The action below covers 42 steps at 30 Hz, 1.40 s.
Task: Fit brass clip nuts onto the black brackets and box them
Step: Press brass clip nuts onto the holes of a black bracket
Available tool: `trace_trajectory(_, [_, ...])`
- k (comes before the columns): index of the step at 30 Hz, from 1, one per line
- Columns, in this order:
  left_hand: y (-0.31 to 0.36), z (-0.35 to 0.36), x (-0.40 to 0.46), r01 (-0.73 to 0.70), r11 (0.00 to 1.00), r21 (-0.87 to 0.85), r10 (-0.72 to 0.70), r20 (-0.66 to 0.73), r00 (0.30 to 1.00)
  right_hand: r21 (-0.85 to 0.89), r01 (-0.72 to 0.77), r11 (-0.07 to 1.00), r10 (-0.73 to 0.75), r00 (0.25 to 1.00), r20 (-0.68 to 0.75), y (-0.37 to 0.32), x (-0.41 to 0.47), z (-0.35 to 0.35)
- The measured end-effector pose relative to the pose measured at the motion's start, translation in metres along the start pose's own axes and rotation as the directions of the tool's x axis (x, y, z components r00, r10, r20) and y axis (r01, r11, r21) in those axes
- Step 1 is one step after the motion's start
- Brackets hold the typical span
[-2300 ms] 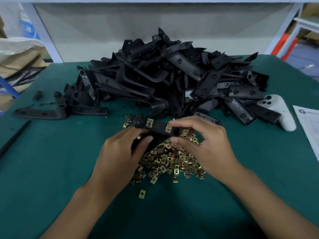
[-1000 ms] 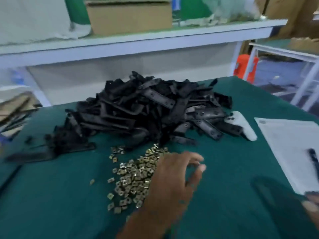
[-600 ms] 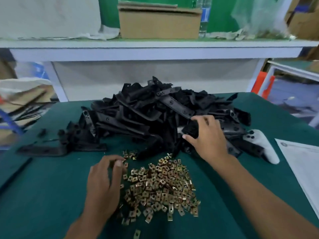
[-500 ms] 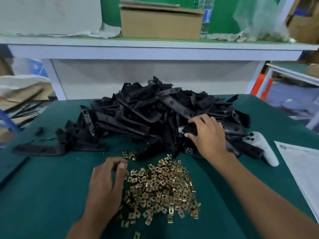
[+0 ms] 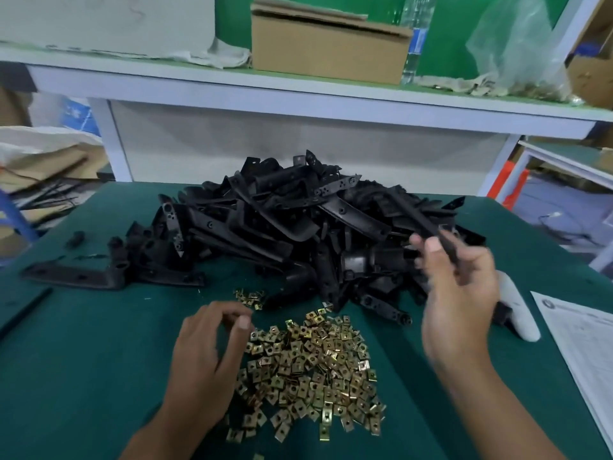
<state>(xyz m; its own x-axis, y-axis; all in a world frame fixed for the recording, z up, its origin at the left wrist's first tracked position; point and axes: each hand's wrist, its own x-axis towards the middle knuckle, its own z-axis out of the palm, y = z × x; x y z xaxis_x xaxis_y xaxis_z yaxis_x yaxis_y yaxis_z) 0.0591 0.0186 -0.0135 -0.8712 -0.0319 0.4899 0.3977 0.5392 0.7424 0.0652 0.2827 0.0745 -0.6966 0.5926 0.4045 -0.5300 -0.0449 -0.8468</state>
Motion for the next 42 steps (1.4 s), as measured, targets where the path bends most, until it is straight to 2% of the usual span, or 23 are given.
trace_trajectory(1, [0.005,0.000,-0.001,0.010,0.998,-0.062,-0.008,0.029,1.000,0.135,-0.189,0.973,0.182,0.981,0.064,-0.001,-0.016,0.005])
trace_trajectory(2, [0.009,0.000,-0.001,0.030,0.992,-0.127,-0.021,0.067,0.998,0.212,-0.367,0.906,0.338,0.928,0.158,-0.002,-0.033,0.009])
trace_trajectory(4, [0.017,-0.001,-0.004,0.109,0.958,-0.267,-0.077,0.129,0.989,0.224,-0.640,0.735,0.553,0.757,0.347,0.001,-0.064,0.015])
trace_trajectory(5, [0.019,-0.002,-0.005,0.140,0.934,-0.328,-0.110,0.109,0.988,0.206,-0.732,0.650,0.615,0.665,0.424,0.004,-0.077,0.018])
trace_trajectory(7, [0.018,-0.004,-0.004,0.200,0.888,-0.414,-0.220,0.001,0.976,0.140,-0.839,0.526,0.686,0.515,0.514,0.011,-0.093,0.021])
trace_trajectory(8, [0.015,-0.006,0.000,0.241,0.847,-0.474,-0.284,-0.020,0.959,0.046,-0.849,0.526,0.701,0.463,0.542,0.013,-0.094,0.022])
trace_trajectory(9, [0.012,-0.009,0.003,0.282,0.776,-0.564,-0.344,-0.003,0.939,-0.106,-0.808,0.580,0.705,0.432,0.562,0.015,-0.091,0.022])
trace_trajectory(10, [0.009,-0.011,0.006,0.300,0.686,-0.663,-0.380,0.025,0.925,-0.284,-0.699,0.657,0.702,0.428,0.570,0.018,-0.086,0.020])
trace_trajectory(12, [0.003,-0.011,0.013,0.306,0.467,-0.830,-0.402,0.108,0.909,-0.575,-0.282,0.768,0.629,0.501,0.595,0.024,-0.070,0.015])
trace_trajectory(13, [0.001,-0.011,0.015,0.310,0.410,-0.858,-0.398,0.138,0.907,-0.658,-0.010,0.753,0.561,0.532,0.633,0.029,-0.063,0.011])
trace_trajectory(14, [-0.001,-0.010,0.016,0.313,0.421,-0.851,-0.382,0.146,0.912,-0.690,0.243,0.682,0.504,0.528,0.684,0.035,-0.058,0.008])
trace_trajectory(15, [-0.003,-0.008,0.016,0.321,0.459,-0.829,-0.372,0.149,0.916,-0.677,0.421,0.603,0.476,0.492,0.729,0.041,-0.057,0.006])
trace_trajectory(17, [-0.007,-0.004,0.014,0.336,0.498,-0.800,-0.369,0.155,0.916,-0.611,0.557,0.562,0.434,0.430,0.791,0.051,-0.062,0.004])
trace_trajectory(20, [-0.011,0.000,0.011,0.339,0.511,-0.789,-0.336,0.179,0.924,-0.537,0.618,0.574,0.313,0.440,0.842,0.058,-0.071,0.002])
trace_trajectory(24, [-0.011,0.002,0.007,0.360,0.556,-0.749,-0.303,0.220,0.927,-0.495,0.646,0.580,0.203,0.474,0.857,0.058,-0.071,0.004])
trace_trajectory(26, [-0.008,0.002,0.006,0.356,0.598,-0.717,-0.291,0.220,0.931,-0.509,0.590,0.627,0.202,0.508,0.837,0.058,-0.072,0.004])
trace_trajectory(29, [-0.001,0.002,0.004,0.304,0.671,-0.676,-0.227,0.203,0.952,-0.568,0.352,0.744,0.245,0.648,0.721,0.058,-0.069,0.001])
trace_trajectory(31, [0.004,0.004,0.003,0.274,0.723,-0.634,-0.170,0.221,0.960,-0.556,0.185,0.811,0.289,0.699,0.654,0.058,-0.064,-0.002])
trace_trajectory(35, [0.011,0.007,0.001,0.298,0.723,-0.623,-0.136,0.294,0.946,-0.476,-0.086,0.875,0.382,0.727,0.571,0.055,-0.054,-0.003])
trace_trajectory(39, [0.014,0.009,0.001,0.383,0.624,-0.681,-0.156,0.372,0.915,-0.377,-0.141,0.915,0.357,0.720,0.595,0.053,-0.050,-0.003])
trace_trajectory(42, [0.015,0.011,-0.003,0.391,0.637,-0.664,-0.130,0.408,0.904,-0.312,-0.215,0.925,0.369,0.696,0.616,0.053,-0.052,-0.003])
